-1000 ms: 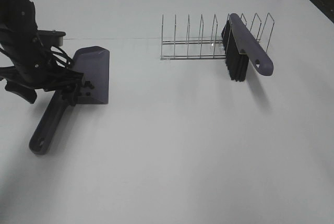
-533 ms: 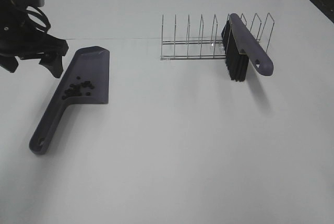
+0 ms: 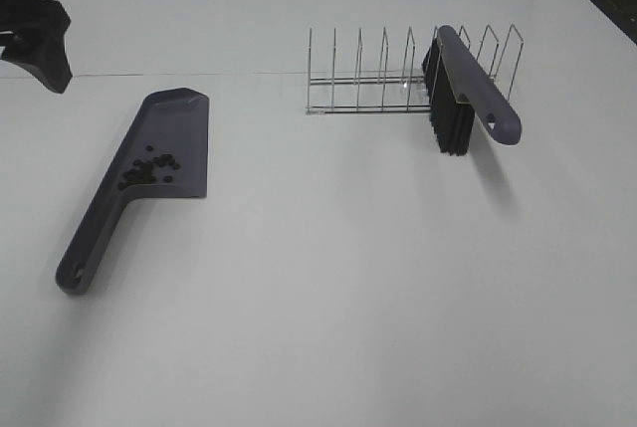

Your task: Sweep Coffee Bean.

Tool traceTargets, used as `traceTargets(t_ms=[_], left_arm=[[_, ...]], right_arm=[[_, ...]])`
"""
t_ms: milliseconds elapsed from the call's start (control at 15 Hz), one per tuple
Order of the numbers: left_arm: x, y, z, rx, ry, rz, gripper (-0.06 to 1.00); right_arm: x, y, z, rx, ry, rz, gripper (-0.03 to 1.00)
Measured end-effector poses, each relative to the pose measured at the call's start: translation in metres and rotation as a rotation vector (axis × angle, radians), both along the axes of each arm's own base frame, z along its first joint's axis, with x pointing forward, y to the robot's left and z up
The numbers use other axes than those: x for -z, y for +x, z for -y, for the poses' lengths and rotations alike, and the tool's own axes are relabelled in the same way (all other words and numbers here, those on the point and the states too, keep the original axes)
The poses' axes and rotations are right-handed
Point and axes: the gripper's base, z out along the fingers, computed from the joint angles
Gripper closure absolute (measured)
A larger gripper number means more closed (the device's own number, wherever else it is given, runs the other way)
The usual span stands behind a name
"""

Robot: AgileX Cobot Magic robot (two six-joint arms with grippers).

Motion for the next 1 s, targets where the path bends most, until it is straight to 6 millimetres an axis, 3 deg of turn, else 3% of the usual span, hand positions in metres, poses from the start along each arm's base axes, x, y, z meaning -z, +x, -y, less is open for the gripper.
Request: traceTargets(t_ms=[267, 667, 1000], left_arm=[[-0.016, -0.041, -0.010, 0.001, -0.014, 0.038, 0.13], [-0.014, -0.100, -0.024, 0.000, -0.039, 0.063, 0.13], [-0.022, -0.171, -0.042, 0.001, -0.079, 0.197, 0.15]], right_arm=[[0.005, -0.025, 0.003, -0.004, 0.011, 0.050, 0.33], [0.000, -0.044, 0.006, -0.005, 0.033, 0.190, 0.33], [0.000, -0.054, 0.008, -0.005, 0.043, 0.258, 0.33]])
